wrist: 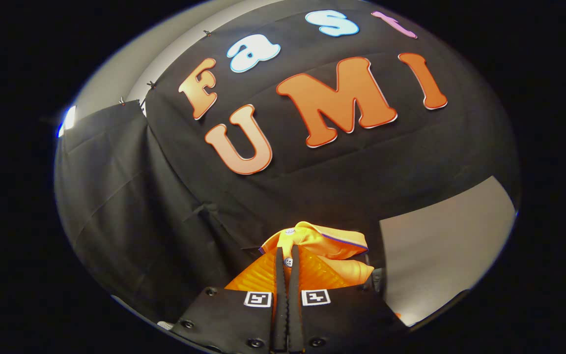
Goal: Put the clothes into the washing machine and then close the washing machine lid.
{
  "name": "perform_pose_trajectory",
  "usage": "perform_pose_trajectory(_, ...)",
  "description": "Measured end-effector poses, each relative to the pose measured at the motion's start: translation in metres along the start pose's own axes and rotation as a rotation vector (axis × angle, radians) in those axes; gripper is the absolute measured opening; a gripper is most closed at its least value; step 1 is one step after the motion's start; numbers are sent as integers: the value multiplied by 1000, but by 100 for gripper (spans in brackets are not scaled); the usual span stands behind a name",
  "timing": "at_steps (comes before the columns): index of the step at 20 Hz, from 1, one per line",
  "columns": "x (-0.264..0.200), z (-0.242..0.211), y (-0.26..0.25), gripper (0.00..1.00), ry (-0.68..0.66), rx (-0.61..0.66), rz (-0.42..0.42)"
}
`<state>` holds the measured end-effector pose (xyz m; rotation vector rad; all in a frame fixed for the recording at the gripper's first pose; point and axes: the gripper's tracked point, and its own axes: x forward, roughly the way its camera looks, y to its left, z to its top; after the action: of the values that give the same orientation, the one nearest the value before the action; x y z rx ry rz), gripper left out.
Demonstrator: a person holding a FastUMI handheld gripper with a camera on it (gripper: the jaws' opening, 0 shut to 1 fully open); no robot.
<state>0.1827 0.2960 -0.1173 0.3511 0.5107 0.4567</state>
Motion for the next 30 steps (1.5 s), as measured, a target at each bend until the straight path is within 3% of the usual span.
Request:
perform_pose_trajectory(10,98,-108,24,9,200,-17,32)
perform_pose_trajectory(20,194,-218,-30,9,355,-4,-71)
perform_pose_trajectory(30,233,-325,-84,9,522,-28,-203)
